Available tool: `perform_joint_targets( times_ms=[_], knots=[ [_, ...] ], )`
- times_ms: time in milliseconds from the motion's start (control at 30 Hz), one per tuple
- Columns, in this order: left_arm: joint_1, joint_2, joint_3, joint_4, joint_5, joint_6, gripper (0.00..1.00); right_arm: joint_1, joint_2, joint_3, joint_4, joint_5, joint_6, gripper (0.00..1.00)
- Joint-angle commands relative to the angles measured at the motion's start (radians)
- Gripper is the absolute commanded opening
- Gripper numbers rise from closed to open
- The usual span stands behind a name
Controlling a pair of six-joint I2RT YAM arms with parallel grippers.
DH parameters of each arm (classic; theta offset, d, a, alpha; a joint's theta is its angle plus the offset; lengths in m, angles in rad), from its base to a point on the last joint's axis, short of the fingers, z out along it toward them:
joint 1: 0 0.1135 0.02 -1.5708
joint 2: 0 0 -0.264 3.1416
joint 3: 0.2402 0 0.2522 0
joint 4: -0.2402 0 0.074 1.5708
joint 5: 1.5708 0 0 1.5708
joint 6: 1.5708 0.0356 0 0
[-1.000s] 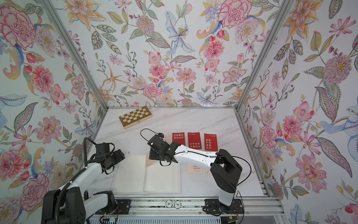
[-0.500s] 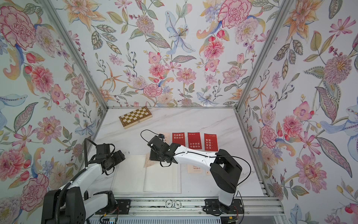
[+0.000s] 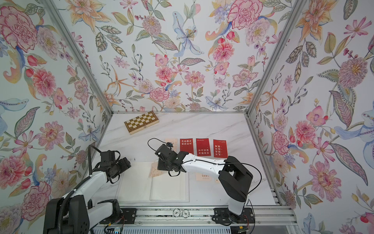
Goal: Place the photos into the photo albums
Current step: Insert the photo into the photo album.
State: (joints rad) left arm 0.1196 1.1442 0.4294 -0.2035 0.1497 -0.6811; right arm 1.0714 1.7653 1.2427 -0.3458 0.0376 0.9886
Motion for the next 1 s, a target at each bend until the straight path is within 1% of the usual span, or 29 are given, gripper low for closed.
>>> perform_joint_targets(
  times_ms=[0, 267, 533, 733, 967],
  knots=[
    [0.011, -0.003, -0.015, 0.008, 0.011, -0.012, 0.82, -0.010, -0.020, -0.024, 0.011, -0.031, -0.009, 0.00],
    [0.009, 0.013, -0.017, 0.013, 0.033, -0.004, 0.82, -0.040, 0.017, -0.031, 0.078, -0.108, -0.025, 0.00],
    [0.009, 0.030, -0.018, 0.019, 0.051, 0.003, 0.82, -0.043, 0.076, -0.020, 0.131, -0.158, -0.032, 0.00],
    [0.000, 0.024, -0.021, 0.019, 0.060, 0.000, 0.82, -0.043, 0.106, -0.010, 0.155, -0.177, -0.033, 0.00],
    [-0.030, 0.019, -0.027, 0.018, 0.062, -0.015, 0.82, -0.041, 0.156, 0.019, 0.181, -0.205, -0.026, 0.00]
  ],
)
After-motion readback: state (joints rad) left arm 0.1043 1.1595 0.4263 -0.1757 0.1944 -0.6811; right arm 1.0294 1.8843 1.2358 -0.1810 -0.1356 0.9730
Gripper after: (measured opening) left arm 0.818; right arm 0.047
